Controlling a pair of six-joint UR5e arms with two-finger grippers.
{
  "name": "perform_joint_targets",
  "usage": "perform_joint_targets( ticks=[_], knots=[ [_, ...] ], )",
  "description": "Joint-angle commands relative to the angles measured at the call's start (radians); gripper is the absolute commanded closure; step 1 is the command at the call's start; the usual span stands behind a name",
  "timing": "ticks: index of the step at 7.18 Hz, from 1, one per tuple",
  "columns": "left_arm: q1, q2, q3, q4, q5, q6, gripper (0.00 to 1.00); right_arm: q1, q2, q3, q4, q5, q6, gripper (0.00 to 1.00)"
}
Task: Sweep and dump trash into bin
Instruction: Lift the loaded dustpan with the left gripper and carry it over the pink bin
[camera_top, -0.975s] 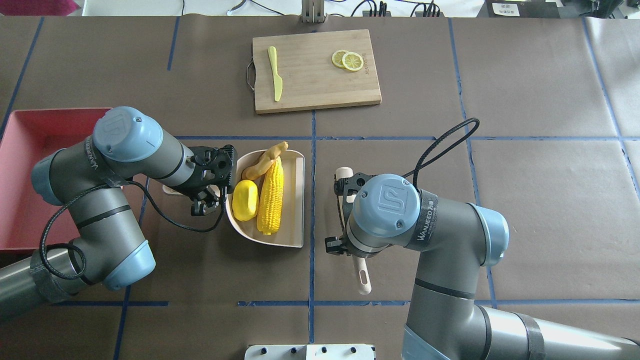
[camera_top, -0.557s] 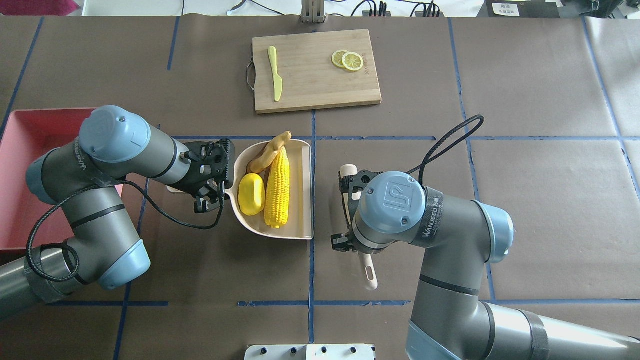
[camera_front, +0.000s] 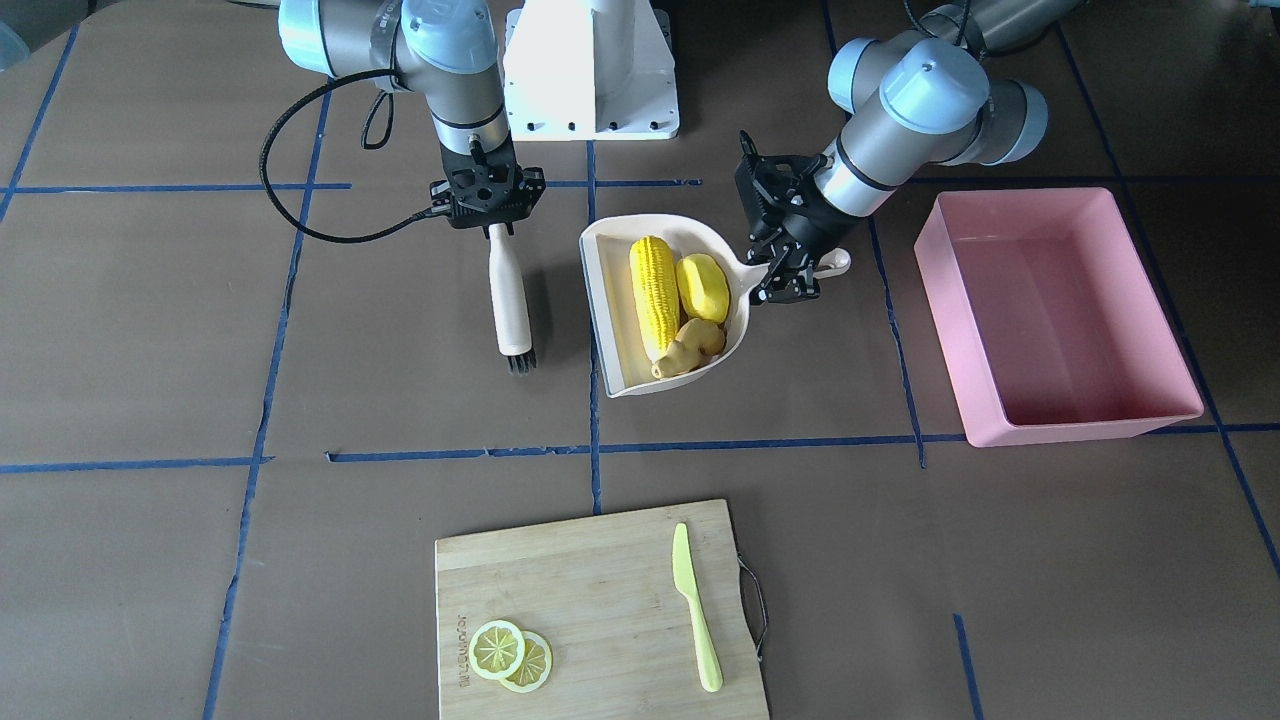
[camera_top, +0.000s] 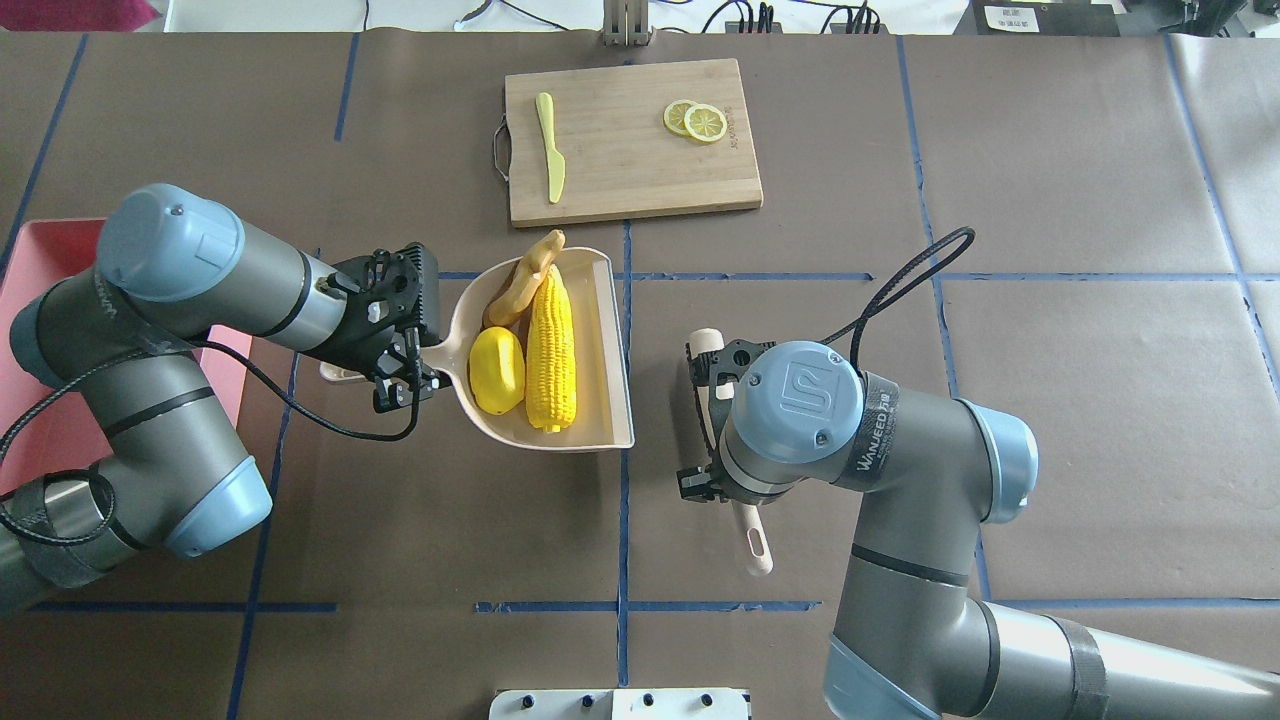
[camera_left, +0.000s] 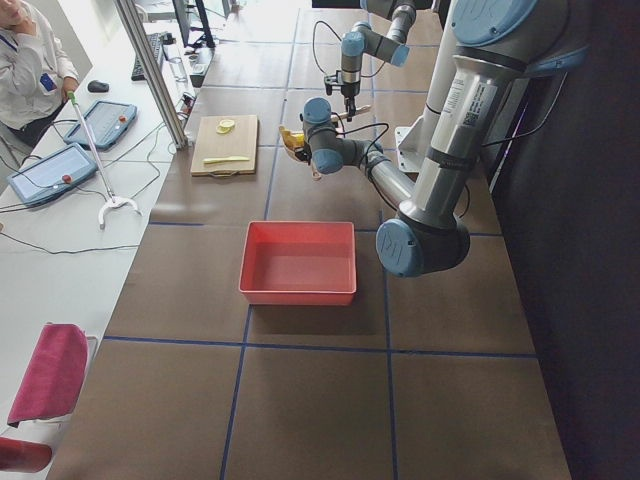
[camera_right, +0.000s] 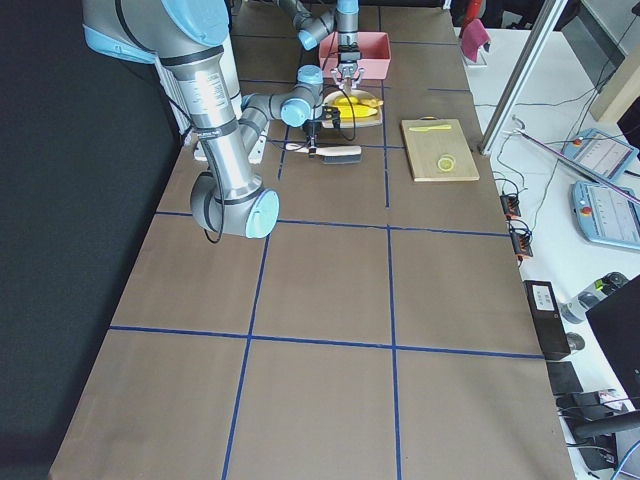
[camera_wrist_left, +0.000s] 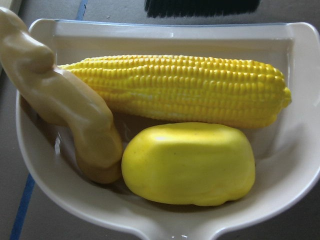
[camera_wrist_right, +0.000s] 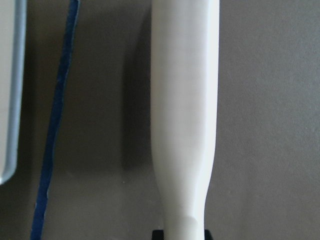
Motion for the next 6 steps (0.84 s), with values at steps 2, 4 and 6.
perform_joint_targets(
  ticks=[2,4,6],
  knots=[
    [-0.138,0.085,-0.006,-0.082,-0.187,0.008,1.00,-0.001,-0.001,0.001,0.000,-0.001,0.000,1.00],
    [-0.251,0.201,0.014,-0.209,-0.278,0.089,1.00,-0.001,-0.001,0.001,0.000,-0.001,0.000,1.00],
    [-0.427,0.255,0.061,-0.212,-0.422,0.257,1.00,-0.002,-0.001,0.000,0.000,-0.011,0.001,1.00]
  ],
)
